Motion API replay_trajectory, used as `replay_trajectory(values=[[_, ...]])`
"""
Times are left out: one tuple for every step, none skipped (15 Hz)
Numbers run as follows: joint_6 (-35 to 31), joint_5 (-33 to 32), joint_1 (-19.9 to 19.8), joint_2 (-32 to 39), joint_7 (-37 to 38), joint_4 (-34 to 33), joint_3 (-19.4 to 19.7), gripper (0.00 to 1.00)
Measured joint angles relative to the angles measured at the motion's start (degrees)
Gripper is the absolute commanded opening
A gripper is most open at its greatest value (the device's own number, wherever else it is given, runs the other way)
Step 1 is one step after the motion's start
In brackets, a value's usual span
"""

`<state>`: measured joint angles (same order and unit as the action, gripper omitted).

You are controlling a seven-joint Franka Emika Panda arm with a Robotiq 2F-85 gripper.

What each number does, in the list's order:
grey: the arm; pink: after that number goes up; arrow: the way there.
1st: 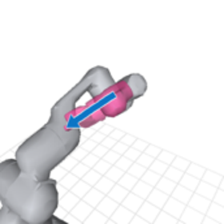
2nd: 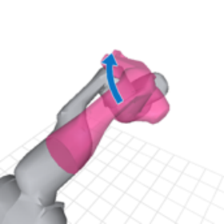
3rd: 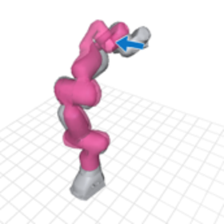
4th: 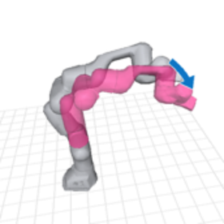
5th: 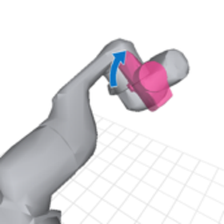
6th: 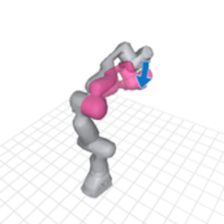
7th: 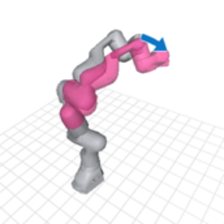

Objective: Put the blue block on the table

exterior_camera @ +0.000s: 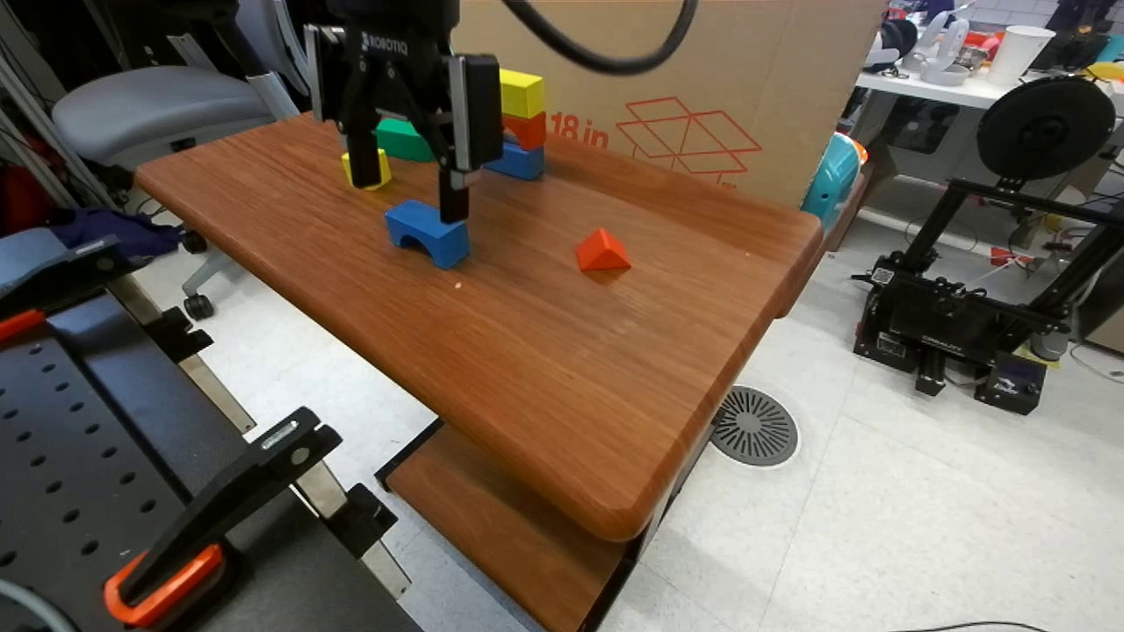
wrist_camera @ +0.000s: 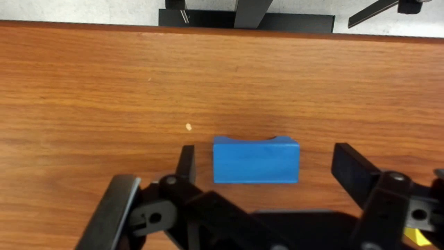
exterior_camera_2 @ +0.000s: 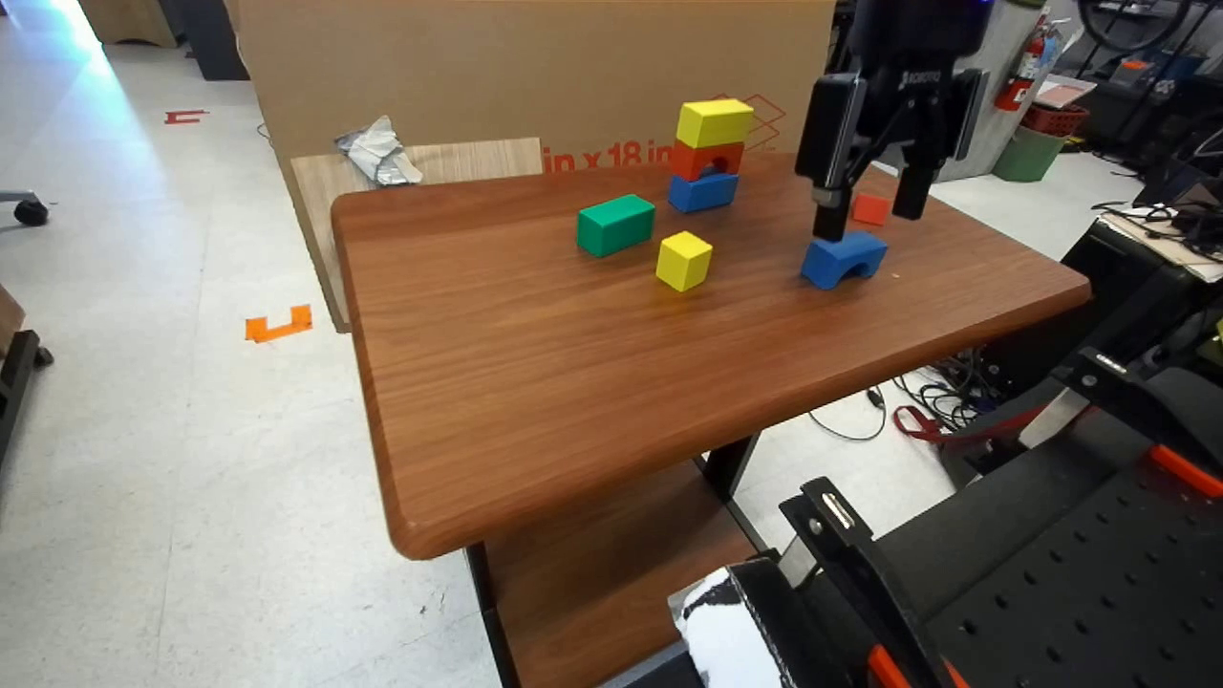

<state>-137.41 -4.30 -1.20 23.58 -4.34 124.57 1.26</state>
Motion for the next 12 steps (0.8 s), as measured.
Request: replay_trajectory(values=[[0.0, 0.03, -0.05, -2.35, -0.01, 1.12, 0.0, 1.0], [0.02, 0.18, -0.12, -4.76, 0.0, 2.2, 0.02, 1.0], [0.23, 0.36, -0.21, -7.23, 0.0, 3.15, 0.05, 1.0], [0.8, 0.45, -0.33, -9.55, 0.0, 3.92, 0.1, 1.0], [1.82, 0.46, -0.44, -11.48, 0.0, 4.42, 0.18, 1.0], [2.92, 0.46, -0.6, -13.01, 0.0, 4.78, 0.23, 1.0], [3.47, 0.46, -0.72, -13.97, 0.0, 5.07, 0.25, 1.0], [3.57, 0.46, -0.76, -14.36, 0.0, 5.29, 0.25, 1.0], [3.57, 0.46, -0.76, -14.39, 0.0, 5.46, 0.25, 1.0], [3.57, 0.46, -0.76, -14.37, 0.0, 5.65, 0.25, 1.0], [3.57, 0.46, -0.76, -14.36, 0.0, 5.76, 0.25, 1.0], [3.57, 0.46, -0.76, -14.36, 0.0, 5.79, 0.25, 1.0]])
